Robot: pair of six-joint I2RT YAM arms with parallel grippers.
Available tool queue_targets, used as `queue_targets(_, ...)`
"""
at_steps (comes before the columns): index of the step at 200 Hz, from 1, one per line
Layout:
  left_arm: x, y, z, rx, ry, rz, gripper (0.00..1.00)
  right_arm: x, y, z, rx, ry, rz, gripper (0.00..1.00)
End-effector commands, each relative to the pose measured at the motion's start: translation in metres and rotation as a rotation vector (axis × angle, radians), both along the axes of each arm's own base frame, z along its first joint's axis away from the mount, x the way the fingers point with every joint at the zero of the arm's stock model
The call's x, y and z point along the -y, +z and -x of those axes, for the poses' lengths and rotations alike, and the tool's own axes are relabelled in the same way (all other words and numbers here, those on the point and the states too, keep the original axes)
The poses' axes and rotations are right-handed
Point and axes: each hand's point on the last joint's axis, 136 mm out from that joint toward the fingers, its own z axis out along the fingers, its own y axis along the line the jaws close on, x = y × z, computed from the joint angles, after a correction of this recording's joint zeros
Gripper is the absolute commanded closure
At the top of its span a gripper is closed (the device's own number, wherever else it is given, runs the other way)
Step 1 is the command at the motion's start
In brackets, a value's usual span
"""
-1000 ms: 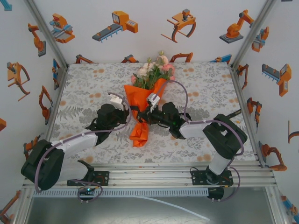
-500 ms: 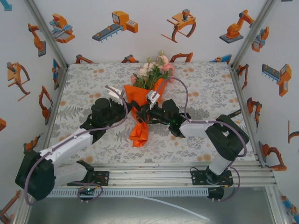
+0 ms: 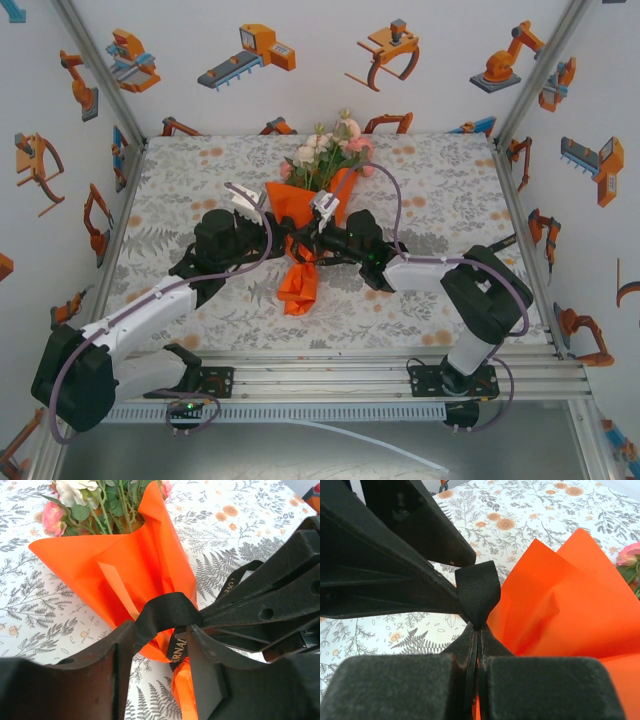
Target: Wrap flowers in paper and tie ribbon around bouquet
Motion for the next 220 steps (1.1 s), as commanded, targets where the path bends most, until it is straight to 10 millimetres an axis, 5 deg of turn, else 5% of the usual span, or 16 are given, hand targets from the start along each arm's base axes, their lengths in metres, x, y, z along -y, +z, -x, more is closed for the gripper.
queue_targets(1,-0.001,0.003,-0.005,0.005,0.026,-0.003,0.5,-0.005,0.024,0.002,0.036,0.026,-0.049,1.0)
queue_targets(48,0.003,0.004,-0.009,0.012,0.018,0.002,0.45,-0.007,0.023,0.005,0.021,0.049,-0.055,1.0)
queue_targets(68,0.009,0.007,-0.009,0.012,-0.006,0.017,0.7,-0.007,0.024,0.004,0.013,0.044,-0.061,1.0)
queue_targets(94,0.012,0.021,-0.004,0.022,-0.031,0.071,0.98,-0.001,0.027,0.002,0.011,0.01,-0.066,0.78)
queue_targets(117,0.01,0.028,-0.002,0.033,-0.028,0.096,1.0,0.014,0.032,0.002,0.005,-0.056,-0.068,0.56)
queue_targets(144,0.011,0.032,0.0,0.034,-0.037,0.11,1.0,0.042,0.026,0.009,-0.03,-0.143,-0.008,0.45)
queue_targets(164,0.013,0.036,0.001,0.039,-0.043,0.116,1.0,0.076,0.02,0.011,-0.095,-0.26,0.061,0.41)
queue_targets(177,0.013,0.038,0.001,0.04,-0.048,0.118,1.0,0.116,0.009,0.001,-0.212,-0.422,0.105,0.38)
queue_targets(199,0.014,0.045,0.005,0.046,-0.063,0.14,1.0,0.2,-0.03,-0.016,-0.484,-0.71,0.211,0.41)
queue_targets(220,0.012,0.054,0.009,0.056,-0.065,0.155,1.0,0.256,-0.067,-0.014,-0.682,-0.873,0.288,0.42)
